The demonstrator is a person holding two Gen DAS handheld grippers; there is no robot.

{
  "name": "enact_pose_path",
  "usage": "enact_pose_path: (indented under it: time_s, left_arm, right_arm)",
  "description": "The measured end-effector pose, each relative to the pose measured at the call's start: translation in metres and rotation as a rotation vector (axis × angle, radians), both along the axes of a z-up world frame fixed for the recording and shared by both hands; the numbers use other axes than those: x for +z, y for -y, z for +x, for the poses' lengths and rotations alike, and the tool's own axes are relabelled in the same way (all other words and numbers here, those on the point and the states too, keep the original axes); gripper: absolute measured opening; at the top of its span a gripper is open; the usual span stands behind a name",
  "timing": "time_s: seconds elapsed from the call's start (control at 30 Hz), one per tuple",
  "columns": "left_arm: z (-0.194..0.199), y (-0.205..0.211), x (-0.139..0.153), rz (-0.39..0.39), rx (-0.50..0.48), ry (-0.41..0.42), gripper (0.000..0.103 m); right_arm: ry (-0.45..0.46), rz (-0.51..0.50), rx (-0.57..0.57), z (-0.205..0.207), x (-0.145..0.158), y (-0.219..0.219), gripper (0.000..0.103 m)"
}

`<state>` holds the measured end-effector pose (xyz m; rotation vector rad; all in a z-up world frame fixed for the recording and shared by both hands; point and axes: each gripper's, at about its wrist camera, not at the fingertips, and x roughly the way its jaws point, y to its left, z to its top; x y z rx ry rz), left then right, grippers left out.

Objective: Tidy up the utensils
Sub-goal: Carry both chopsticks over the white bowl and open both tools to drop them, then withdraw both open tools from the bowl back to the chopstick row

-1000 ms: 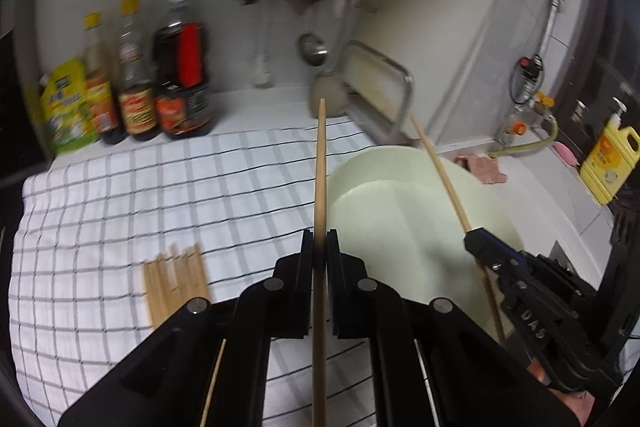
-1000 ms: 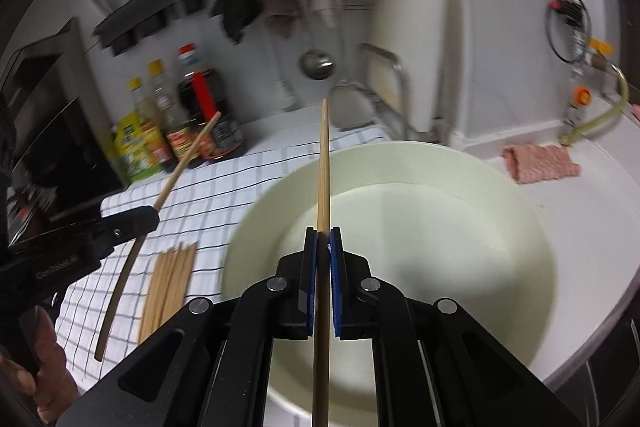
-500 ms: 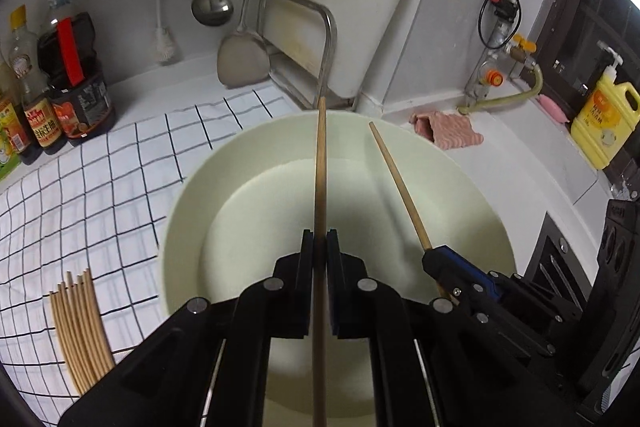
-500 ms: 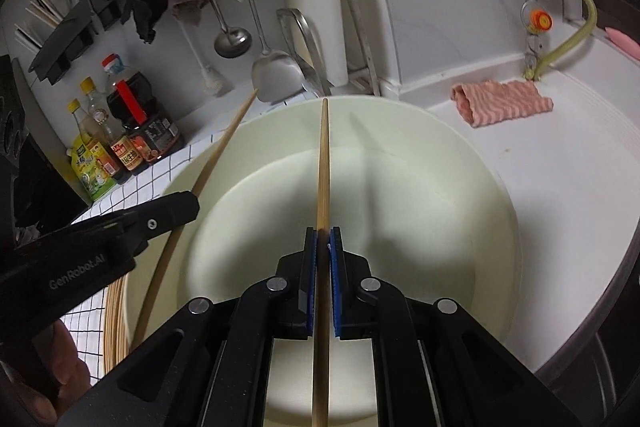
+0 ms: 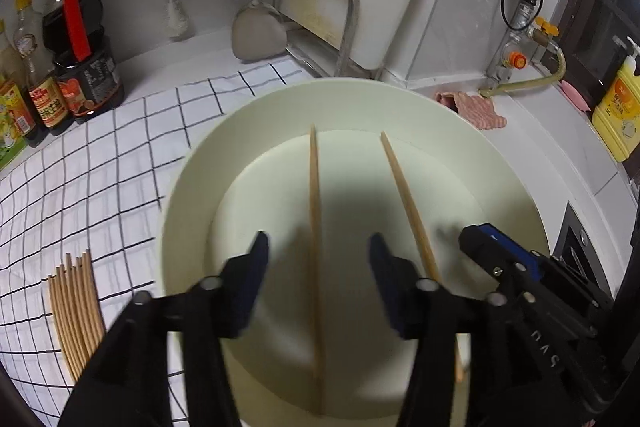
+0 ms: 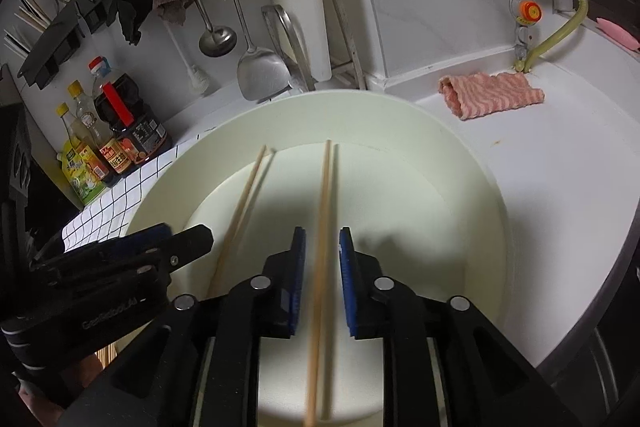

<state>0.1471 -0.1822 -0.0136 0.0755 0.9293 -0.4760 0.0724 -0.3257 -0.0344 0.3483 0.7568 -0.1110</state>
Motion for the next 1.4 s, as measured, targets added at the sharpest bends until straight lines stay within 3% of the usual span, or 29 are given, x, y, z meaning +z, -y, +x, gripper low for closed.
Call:
enact_pose_path:
  time_s: [0.43, 0.53, 0.8, 1.4]
  left_arm:
    - [-0.008, -0.041, 0.012, 0.01, 0.083, 0.025, 0.062]
    - [-0.012, -0.053, 0.014, 0.013, 0.107, 0.032, 0.064]
    - [-0.022, -0.092, 0.025, 0.009, 0.181, 0.041, 0.065]
    - [-0.063, -0.176, 0.036, 0.028, 0.292, 0.074, 0.078]
  right_arm:
    - [0.039, -0.012, 0.034, -0.008, 0.018, -0.013, 0.025]
    - [0.043, -0.013, 0.055, -0.008, 0.019, -0.02, 0.033]
    - [0.059, -0.035, 0.082, -0.011, 0.027, -0.038, 0.039]
    - [0.077, -0.023, 0.218, -0.049, 0.028, -0.118, 0.053]
